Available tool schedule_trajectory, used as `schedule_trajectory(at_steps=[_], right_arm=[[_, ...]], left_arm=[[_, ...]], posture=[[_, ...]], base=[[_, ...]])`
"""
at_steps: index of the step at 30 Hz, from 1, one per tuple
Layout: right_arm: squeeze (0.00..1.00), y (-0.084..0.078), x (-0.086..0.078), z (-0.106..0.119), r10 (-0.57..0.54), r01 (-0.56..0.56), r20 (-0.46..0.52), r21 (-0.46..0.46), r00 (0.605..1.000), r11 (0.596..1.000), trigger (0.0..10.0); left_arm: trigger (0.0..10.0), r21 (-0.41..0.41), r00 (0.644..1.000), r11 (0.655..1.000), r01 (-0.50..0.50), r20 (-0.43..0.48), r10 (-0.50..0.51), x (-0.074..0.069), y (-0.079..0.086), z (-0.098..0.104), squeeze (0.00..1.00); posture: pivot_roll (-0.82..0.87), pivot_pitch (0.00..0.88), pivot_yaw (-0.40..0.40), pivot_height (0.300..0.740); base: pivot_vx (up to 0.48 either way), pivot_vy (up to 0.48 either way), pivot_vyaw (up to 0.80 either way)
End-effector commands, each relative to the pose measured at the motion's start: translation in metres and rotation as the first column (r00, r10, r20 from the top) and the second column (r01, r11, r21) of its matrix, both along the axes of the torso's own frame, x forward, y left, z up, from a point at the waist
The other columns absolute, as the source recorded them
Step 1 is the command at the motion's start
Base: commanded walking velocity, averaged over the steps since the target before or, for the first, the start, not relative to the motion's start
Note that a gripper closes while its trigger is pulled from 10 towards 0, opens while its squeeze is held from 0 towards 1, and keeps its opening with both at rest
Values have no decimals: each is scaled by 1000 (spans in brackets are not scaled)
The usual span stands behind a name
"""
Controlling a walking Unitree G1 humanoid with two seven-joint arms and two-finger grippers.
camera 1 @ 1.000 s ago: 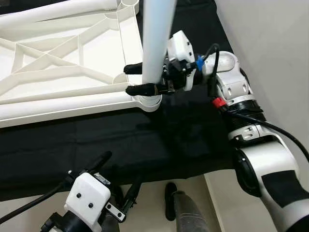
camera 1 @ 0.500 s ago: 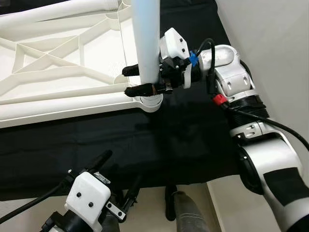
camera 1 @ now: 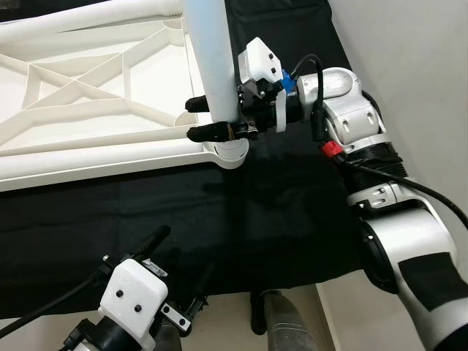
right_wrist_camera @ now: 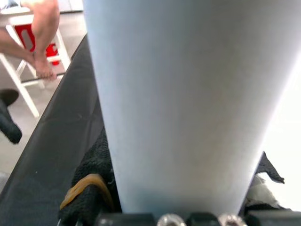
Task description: Building children table
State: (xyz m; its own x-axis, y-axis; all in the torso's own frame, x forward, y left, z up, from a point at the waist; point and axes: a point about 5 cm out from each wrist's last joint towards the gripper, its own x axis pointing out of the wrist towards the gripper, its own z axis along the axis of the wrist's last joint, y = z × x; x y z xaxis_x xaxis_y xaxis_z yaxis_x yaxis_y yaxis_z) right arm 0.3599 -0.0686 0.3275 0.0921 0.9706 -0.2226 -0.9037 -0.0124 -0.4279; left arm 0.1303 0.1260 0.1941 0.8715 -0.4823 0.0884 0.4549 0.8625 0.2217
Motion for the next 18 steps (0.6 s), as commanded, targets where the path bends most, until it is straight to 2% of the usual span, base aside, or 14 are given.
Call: schedule_trajectory(at_steps=[1,8,10,18], right_arm=[[0,-10,9,-35,-89,82,-124,-57,988,995,10000],[0,-12,8,-35,-92,96,-155,20,984,995,10000],[0,-11,4,-35,-67,78,-136,73,988,994,10000],[0,-9,-2,-35,-37,48,-81,131,996,990,10000]], left_arm=[[10000,6,1000,1000,-1,-31,2,-1,0,-7,0],[10000,8,1000,1000,-2,-31,2,-1,0,-6,0],[10000,10,1000,1000,-1,-30,2,-1,0,-6,0],[10000,13,1000,1000,-2,-29,2,0,1,-6,0]], posture=[[74,464,-29,740],[77,464,-24,740],[82,465,-20,740],[80,464,-19,740]], base=[[0,0,0],[0,0,0],[0,0,0],[0,0,0]])
